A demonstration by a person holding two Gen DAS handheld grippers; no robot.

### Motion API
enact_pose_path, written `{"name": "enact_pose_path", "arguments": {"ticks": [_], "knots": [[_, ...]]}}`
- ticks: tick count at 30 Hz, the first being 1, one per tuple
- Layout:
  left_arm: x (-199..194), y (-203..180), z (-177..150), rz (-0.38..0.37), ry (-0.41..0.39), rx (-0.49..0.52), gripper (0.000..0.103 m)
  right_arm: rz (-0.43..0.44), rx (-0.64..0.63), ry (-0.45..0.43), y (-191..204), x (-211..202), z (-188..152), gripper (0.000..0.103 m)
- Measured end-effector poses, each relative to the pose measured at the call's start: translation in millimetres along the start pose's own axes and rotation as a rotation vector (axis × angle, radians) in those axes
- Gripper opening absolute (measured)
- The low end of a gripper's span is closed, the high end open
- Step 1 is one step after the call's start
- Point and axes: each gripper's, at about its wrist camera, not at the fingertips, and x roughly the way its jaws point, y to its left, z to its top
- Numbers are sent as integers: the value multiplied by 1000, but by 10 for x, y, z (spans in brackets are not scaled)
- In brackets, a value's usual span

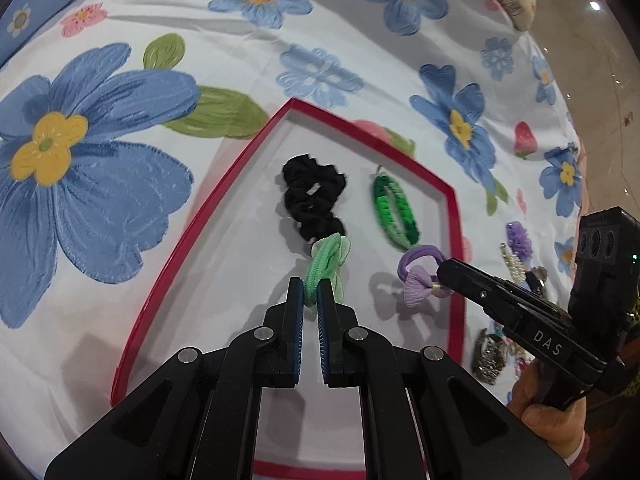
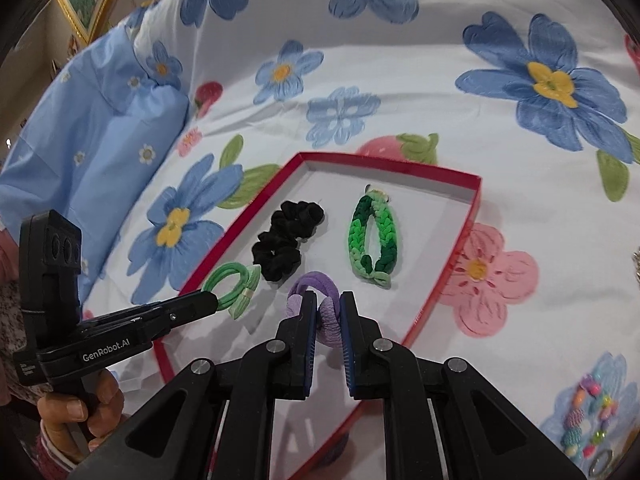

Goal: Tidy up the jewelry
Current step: 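Place the green ties and purple bow tie in the tray, open both tools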

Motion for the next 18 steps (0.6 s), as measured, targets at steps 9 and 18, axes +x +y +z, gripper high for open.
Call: {"name": "enact_pose_path", "arguments": {"ticks": [9,18], "knots": [[178,60,22,37,34,-21,6,-49,-12,52,-75,231,5,14],[192,43,34,61,39,-17,14,-46,-12,54,-84,228,11,18]]}}
